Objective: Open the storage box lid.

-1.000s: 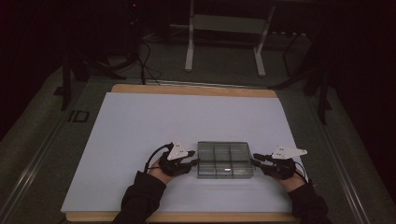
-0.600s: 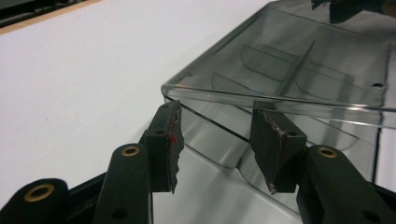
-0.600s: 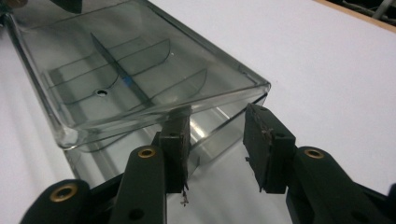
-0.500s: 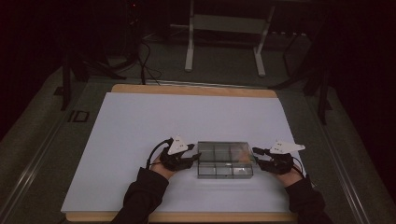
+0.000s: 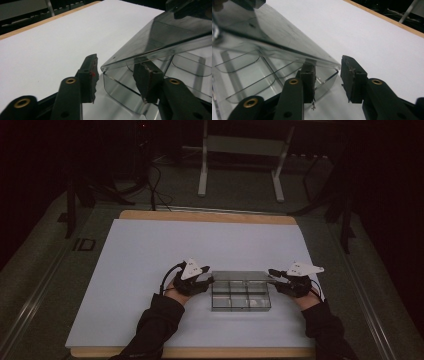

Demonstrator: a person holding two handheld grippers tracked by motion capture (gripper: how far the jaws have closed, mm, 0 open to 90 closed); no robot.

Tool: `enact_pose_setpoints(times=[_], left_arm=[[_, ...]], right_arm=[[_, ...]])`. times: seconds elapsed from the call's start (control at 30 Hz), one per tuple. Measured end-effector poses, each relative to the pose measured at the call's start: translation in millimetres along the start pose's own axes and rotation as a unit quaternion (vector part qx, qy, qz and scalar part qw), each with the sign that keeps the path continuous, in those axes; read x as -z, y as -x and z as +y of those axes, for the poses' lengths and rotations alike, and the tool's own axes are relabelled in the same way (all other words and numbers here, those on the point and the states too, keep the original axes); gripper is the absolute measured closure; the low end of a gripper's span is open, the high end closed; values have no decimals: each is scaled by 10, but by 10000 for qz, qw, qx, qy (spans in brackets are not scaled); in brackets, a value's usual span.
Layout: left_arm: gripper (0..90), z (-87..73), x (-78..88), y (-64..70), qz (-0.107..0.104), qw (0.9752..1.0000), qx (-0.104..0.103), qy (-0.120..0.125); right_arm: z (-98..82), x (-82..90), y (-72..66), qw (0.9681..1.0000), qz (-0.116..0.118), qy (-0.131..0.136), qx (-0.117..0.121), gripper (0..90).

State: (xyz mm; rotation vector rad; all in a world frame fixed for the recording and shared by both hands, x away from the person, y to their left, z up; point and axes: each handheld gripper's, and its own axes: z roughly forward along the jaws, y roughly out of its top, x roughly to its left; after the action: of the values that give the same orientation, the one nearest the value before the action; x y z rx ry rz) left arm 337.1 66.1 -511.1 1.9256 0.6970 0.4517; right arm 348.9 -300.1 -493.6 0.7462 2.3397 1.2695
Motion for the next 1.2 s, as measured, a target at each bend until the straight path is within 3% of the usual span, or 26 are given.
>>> enact_pose_setpoints(times=[0.23, 0.4, 0.87, 1.2], left_arm=[[699, 32, -49, -4, 25, 10000, -32, 22], [770, 21, -89, -19, 113, 9999, 77, 82], [785, 47, -226, -24, 477, 9980, 367, 186], [768, 39, -294, -57, 566, 9962, 617, 236]], right_arm=[[37, -76, 24, 10000, -37, 5, -17, 739], [52, -94, 60, 9999, -70, 49, -131, 761], [119, -204, 83, 9974, -365, 155, -602, 770], [128, -299, 79, 9955, -599, 77, -732, 730]])
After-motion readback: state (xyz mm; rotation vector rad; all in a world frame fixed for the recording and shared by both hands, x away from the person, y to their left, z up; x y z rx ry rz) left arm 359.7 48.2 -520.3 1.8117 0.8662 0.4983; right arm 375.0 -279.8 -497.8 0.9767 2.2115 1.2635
